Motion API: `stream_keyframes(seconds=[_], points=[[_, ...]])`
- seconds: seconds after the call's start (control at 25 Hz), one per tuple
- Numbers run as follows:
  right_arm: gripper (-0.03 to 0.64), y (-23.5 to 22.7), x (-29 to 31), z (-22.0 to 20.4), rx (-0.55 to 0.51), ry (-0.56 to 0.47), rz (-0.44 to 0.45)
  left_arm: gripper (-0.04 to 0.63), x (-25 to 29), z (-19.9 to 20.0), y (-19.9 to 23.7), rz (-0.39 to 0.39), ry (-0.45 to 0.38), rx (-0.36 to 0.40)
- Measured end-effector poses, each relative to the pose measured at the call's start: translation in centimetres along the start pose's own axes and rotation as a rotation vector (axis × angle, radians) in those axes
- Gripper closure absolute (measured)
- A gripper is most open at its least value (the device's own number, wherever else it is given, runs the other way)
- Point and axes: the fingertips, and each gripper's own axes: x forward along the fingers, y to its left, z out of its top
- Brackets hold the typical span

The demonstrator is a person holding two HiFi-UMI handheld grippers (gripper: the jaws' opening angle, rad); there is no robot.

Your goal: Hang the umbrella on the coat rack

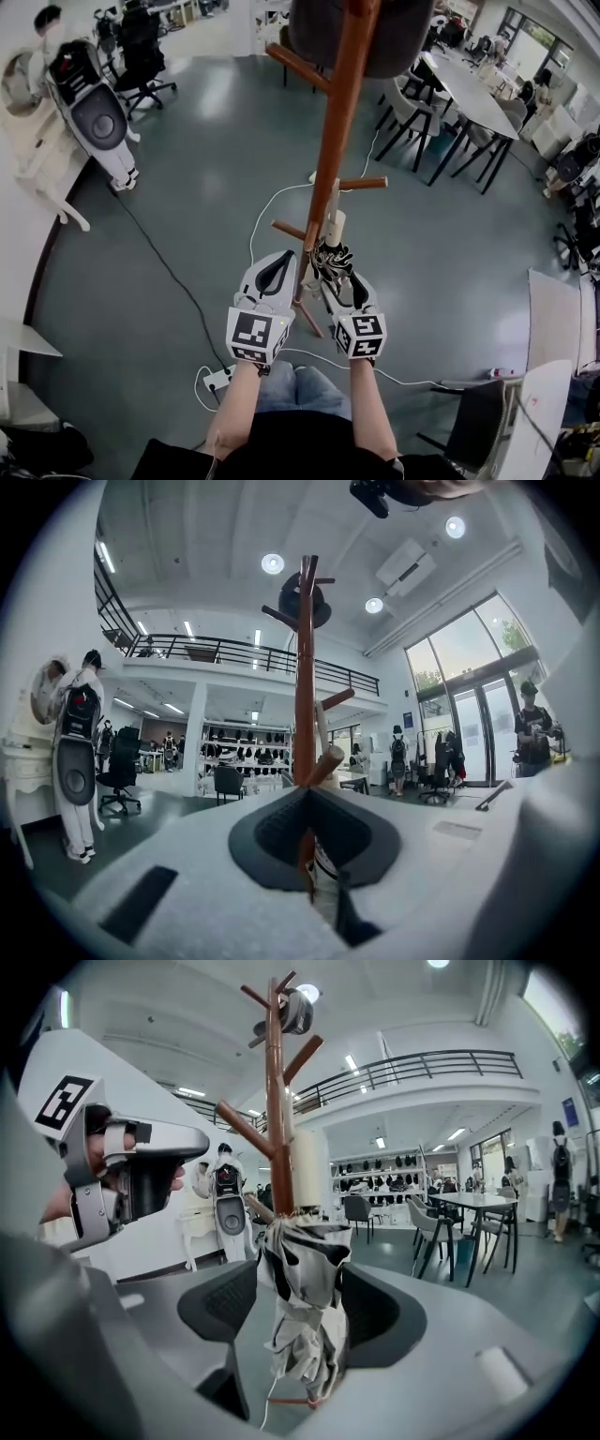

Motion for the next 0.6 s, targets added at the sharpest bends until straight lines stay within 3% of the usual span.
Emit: stream_keyframes(seconds=[0.32,0.6], points=[[0.419,-1.7,-2.7,9.4,-0.018,-0.122,-0.056,0.592,0.6,6.9,0.1,0.006,-0.046,0.007],[0.484,-1.4,-4.8,16.4,-0.012,-0.264,-0.063,0.592,1.3,8.7,-0.7,-0.005,-0.059,0.028]])
